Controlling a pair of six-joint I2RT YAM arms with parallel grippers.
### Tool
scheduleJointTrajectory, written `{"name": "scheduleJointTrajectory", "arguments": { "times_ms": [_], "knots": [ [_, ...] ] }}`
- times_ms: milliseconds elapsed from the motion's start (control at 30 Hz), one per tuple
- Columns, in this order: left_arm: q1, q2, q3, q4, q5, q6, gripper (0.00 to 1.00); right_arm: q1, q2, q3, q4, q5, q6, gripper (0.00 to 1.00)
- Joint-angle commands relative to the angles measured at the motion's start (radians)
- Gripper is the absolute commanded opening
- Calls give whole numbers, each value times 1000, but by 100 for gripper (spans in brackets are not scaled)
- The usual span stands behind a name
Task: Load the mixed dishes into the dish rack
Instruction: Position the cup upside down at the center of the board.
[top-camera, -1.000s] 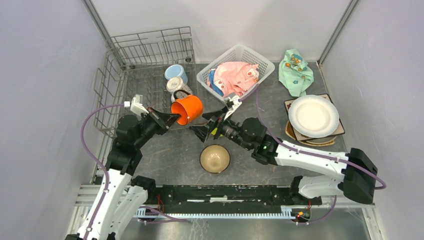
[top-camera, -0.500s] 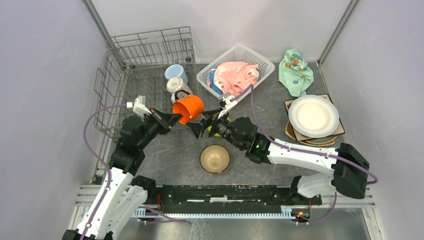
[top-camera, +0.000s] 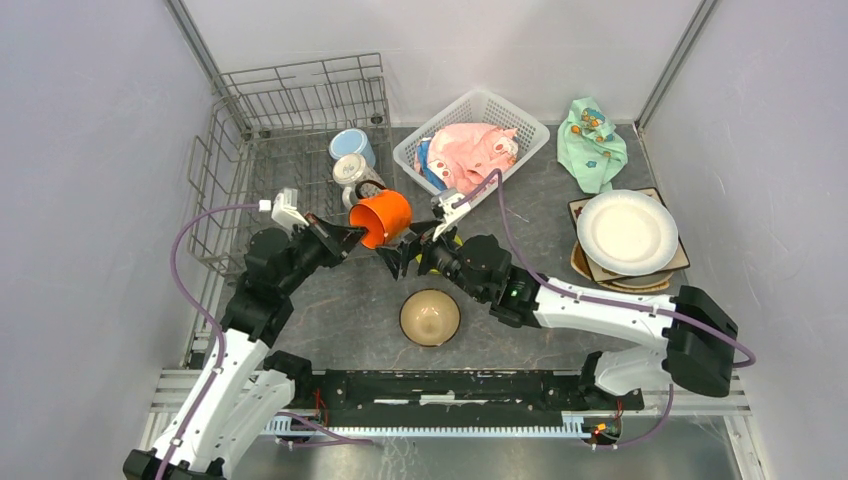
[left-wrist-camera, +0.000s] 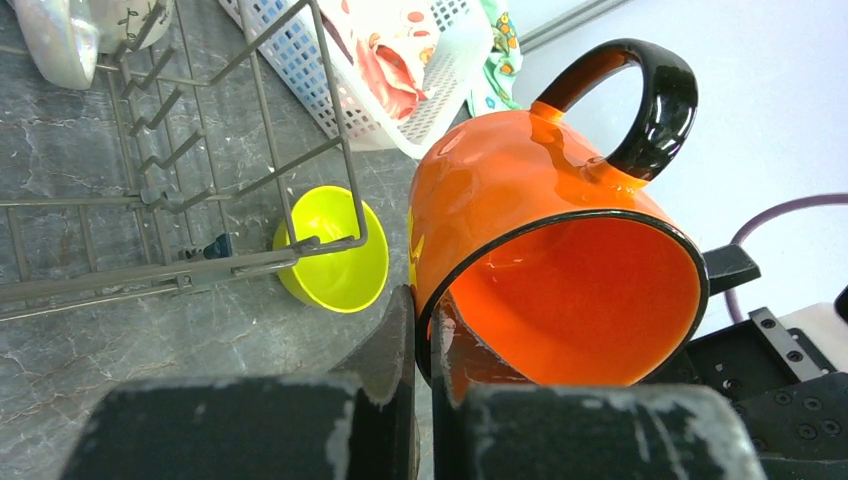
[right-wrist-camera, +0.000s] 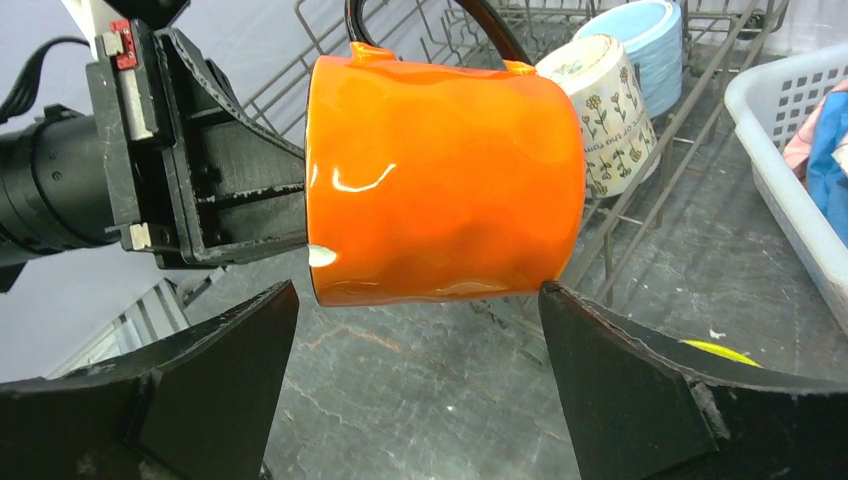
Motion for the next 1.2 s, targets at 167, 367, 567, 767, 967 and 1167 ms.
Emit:
{"name": "scheduleJointTrajectory", "arguments": {
  "times_ms": [167, 367, 567, 767, 967, 1167],
  "knots": [
    [-25, 20, 82, 139, 153, 212, 2, -78, -230, 5, -145, -202, -103, 98],
    [-31, 49, 41, 263, 218, 268, 2, -177, -353, 19, -222, -299, -69, 98],
    [-60, 112, 65, 363, 308, 399, 2, -213, -387, 57, -315, -395, -139, 97],
    [-78, 178, 127, 418, 398, 431, 2, -317, -435, 2, -284, -559, -154, 98],
    [-85, 231, 213, 249, 370, 566, 2, -335, -476, -29, -286, -557, -103, 91],
    [-134, 287, 224, 316, 471, 570, 2, -342, -541, -107, -223, -592, -155, 75]
  ]
}}
